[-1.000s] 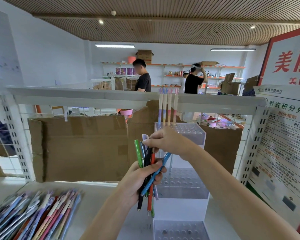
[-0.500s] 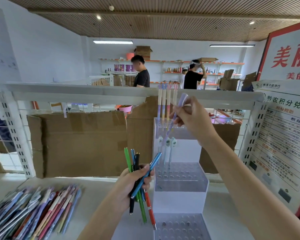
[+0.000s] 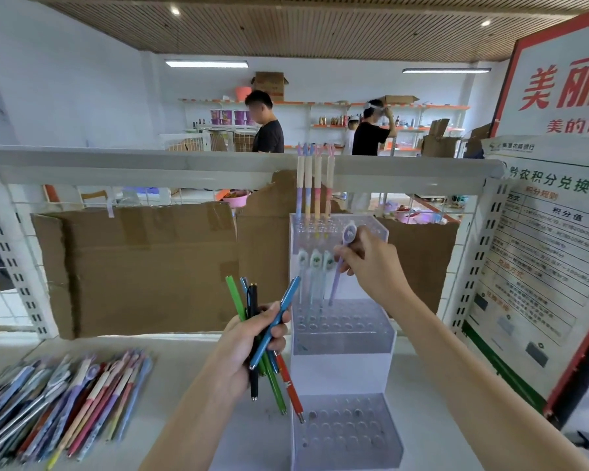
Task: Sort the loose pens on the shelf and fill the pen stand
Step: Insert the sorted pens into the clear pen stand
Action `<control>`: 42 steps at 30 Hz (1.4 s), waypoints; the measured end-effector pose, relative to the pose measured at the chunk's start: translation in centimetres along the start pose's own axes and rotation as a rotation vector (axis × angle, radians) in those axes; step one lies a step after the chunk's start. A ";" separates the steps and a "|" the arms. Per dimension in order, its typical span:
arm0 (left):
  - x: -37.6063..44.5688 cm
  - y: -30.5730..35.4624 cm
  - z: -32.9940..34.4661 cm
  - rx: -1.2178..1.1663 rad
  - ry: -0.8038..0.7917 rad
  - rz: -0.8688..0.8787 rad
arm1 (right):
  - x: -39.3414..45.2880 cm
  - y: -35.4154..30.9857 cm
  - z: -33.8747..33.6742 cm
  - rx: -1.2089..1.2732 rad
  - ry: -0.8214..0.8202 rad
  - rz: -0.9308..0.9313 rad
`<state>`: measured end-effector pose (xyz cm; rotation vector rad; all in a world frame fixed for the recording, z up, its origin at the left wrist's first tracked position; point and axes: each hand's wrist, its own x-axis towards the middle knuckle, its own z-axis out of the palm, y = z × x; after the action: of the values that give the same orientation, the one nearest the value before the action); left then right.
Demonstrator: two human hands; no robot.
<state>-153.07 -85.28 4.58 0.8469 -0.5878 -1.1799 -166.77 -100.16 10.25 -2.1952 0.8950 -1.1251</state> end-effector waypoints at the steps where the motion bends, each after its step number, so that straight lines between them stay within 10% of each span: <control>1: 0.0 0.0 0.0 0.002 0.005 0.002 | 0.0 0.1 0.2 -0.013 -0.013 0.002; 20: -0.6 -0.1 0.0 0.015 0.007 -0.009 | -2.0 2.4 1.9 -0.524 -0.291 0.028; 42: -0.8 -0.1 0.4 0.018 0.001 -0.006 | -2.2 2.7 1.9 -0.554 -0.300 0.067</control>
<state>-153.68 -84.66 4.72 0.8645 -0.5961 -1.1810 -167.05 -100.01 6.27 -2.6492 1.2378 -0.5257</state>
